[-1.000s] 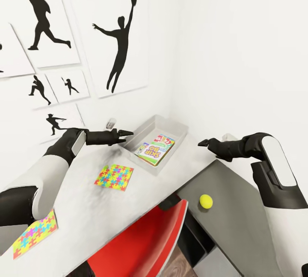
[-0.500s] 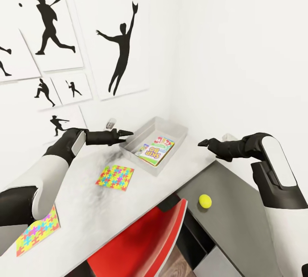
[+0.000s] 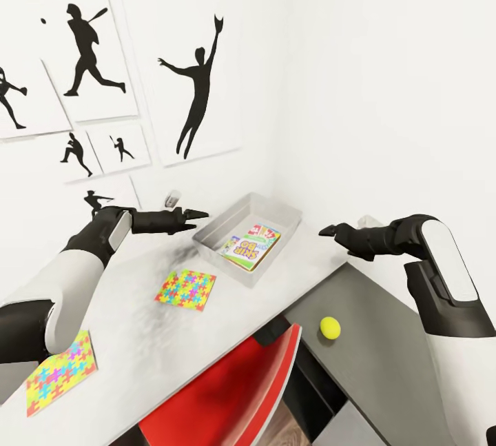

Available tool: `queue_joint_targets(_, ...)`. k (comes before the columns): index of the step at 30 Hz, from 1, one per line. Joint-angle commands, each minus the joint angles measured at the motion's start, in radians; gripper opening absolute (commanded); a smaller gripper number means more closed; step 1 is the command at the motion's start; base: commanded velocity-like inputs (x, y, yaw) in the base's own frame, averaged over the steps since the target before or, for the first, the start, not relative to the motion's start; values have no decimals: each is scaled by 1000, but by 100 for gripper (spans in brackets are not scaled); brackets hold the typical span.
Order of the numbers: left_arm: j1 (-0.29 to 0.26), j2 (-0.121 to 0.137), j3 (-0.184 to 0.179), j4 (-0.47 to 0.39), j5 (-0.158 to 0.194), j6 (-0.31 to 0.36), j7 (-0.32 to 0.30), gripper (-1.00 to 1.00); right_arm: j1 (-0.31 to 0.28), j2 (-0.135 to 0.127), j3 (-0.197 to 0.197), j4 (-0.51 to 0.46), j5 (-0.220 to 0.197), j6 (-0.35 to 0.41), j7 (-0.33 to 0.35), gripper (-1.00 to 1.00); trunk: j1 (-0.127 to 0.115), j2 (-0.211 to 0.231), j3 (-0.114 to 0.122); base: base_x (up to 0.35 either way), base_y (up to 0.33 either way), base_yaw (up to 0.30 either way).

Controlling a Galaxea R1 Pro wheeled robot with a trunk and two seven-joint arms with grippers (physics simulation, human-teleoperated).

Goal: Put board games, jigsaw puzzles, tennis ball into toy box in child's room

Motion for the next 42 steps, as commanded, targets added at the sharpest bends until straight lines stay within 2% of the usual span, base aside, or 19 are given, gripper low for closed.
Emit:
queue_joint_targets(1,0,8,2,0,-1,3,-2,100,0,-1,1,-1,-8,7,-11,100,1,-2,0,0,0,0)
queue_joint_targets(5,0,50,2,0,0,-1,-2,100,9,-2,0,-1,-8,7,-10,100,1,-2,6,0,0,0)
queue_joint_targets(7,1,87,1,0,0,-3,-3,100,13,-2,-1,-2,-8,7,-11,100,1,-2,9,0,0,0)
queue_joint_targets(10,2,129,1,0,1,-5,-3,100,15,-5,-1,-3,-8,7,-11,100,1,-2,14,0,0,0)
queue_joint_targets(12,4,170,1,0,1,-7,-3,100,17,-7,-1,-2,-8,7,-11,100,1,-2,18,0,0,0)
queue_joint_targets(17,8,229,1,0,2,-8,-7,100,20,-9,-1,-2,-7,7,-12,100,1,-2,26,0,0,0)
queue_joint_targets(20,10,263,1,0,1,-8,-34,100,33,-7,-1,-4,-7,6,-13,100,1,-2,31,0,0,0)
queue_joint_targets(26,19,287,1,0,0,-10,-94,100,41,-2,-1,-5,-7,3,-13,100,1,-2,41,0,0,0)
queue_joint_targets(42,39,290,1,0,0,-10,-106,100,59,-10,-2,-7,-7,1,-13,100,1,-2,67,0,0,0)
